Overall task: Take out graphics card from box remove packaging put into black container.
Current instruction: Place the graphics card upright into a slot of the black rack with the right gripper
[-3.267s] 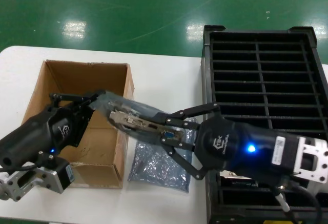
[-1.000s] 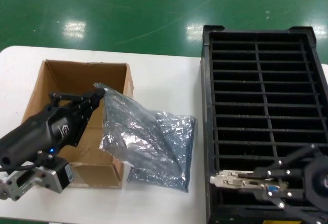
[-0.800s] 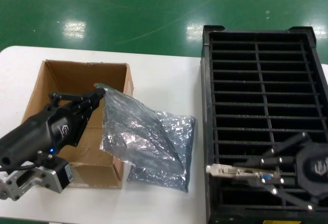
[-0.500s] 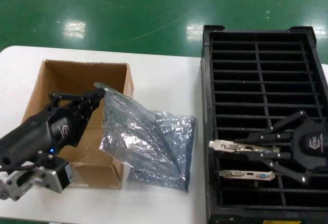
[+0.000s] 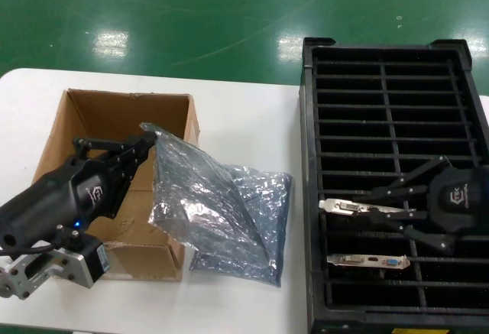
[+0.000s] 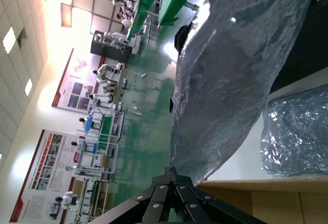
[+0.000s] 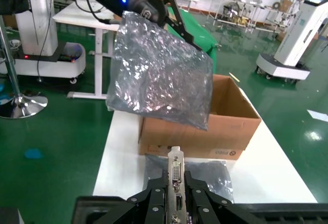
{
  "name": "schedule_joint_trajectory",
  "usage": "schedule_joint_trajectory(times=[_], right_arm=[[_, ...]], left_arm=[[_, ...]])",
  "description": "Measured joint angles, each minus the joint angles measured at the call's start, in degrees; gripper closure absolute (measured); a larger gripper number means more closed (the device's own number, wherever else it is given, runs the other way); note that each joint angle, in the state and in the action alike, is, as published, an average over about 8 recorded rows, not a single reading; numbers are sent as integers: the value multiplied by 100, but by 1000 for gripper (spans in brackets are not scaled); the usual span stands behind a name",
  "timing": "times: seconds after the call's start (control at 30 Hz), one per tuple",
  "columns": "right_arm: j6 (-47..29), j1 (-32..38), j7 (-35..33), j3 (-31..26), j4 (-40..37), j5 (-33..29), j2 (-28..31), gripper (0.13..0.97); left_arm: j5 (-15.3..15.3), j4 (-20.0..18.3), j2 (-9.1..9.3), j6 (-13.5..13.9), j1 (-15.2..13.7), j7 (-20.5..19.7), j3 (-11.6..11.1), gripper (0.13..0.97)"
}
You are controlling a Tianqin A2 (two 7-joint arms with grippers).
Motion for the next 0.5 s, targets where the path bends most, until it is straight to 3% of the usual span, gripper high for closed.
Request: schedule_joint_trajectory(times=[0.23, 0.5], right_arm=[[-28, 100, -53, -40, -232, -80, -45, 908], [-66, -90, 68, 93, 32, 51, 164, 908]], left_arm=[[0, 0, 0, 0, 0, 0, 0, 958], [0, 0, 0, 0, 0, 0, 0, 958]])
